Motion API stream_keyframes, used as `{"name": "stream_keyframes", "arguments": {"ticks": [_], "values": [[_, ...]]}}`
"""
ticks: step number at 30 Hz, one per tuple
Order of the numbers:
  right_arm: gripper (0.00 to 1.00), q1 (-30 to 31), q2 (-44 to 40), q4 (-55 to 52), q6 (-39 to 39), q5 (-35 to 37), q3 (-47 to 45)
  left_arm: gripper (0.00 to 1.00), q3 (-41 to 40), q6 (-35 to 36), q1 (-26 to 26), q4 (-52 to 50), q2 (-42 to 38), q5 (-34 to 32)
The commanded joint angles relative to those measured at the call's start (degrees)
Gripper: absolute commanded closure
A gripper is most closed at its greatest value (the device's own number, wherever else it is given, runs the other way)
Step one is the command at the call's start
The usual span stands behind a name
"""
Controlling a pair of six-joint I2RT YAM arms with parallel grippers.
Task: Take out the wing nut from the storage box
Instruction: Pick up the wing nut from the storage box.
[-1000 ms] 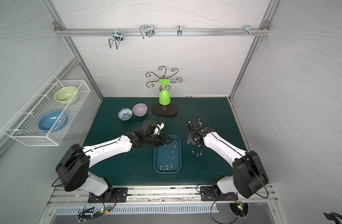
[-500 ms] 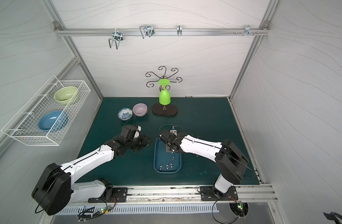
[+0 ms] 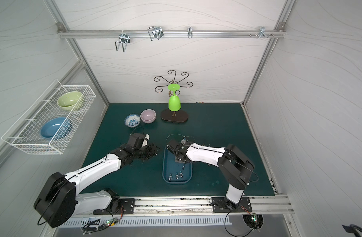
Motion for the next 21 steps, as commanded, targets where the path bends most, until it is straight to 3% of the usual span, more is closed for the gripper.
{"name": "stream_keyframes", "arguments": {"ticks": [1,21], "values": [[0.68,0.4,1.8,0.1,1.2,-0.5,0.8,0.48,-0.3,1.2,0.5,3.0,0.6,0.8],[0.74,-0.8,4.6,1.8,-0.8,-1.8,1.9,0.48,-0.6,1.2,1.0,3.0,1.0,1.5]]}}
